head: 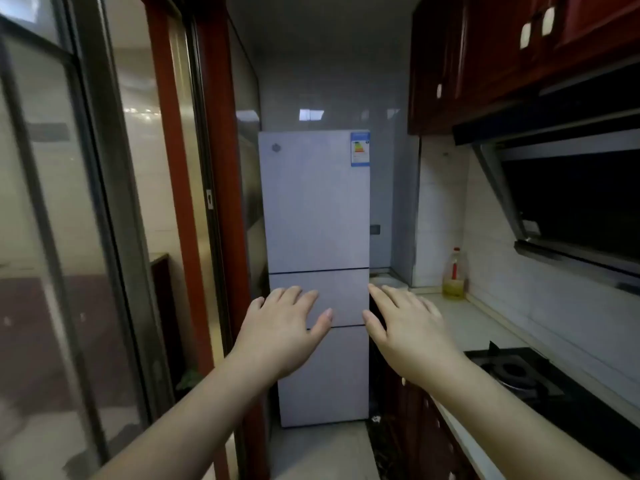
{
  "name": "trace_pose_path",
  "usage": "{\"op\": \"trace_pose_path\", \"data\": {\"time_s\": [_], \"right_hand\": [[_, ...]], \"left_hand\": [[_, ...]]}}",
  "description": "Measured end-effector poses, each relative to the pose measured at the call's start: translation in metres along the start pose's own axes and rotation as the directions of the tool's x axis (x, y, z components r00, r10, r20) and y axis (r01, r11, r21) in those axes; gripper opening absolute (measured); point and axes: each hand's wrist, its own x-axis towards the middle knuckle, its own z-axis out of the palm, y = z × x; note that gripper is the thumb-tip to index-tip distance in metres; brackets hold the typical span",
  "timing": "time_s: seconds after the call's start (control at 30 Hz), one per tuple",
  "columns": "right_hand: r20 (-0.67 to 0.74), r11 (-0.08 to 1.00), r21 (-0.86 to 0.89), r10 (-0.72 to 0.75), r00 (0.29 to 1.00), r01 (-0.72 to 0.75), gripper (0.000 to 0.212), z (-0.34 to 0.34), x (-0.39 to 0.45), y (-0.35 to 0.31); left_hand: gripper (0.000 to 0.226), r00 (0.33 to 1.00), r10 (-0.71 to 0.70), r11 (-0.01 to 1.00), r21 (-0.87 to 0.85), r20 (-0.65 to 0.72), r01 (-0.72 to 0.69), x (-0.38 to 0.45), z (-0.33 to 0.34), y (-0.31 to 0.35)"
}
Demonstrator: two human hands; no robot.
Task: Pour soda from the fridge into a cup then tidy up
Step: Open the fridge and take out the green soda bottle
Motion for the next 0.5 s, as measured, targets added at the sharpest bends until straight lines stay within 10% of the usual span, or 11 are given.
{"op": "trace_pose_path", "data": {"time_s": [0.5], "right_hand": [[0.033, 0.998, -0.015, -0.061, 0.998, 0.062, 0.054, 0.071, 0.114, 0.103]], "left_hand": [[0.064, 0.999, -0.026, 0.994, 0.108, 0.026, 0.023, 0.133, 0.102, 0.034]]}}
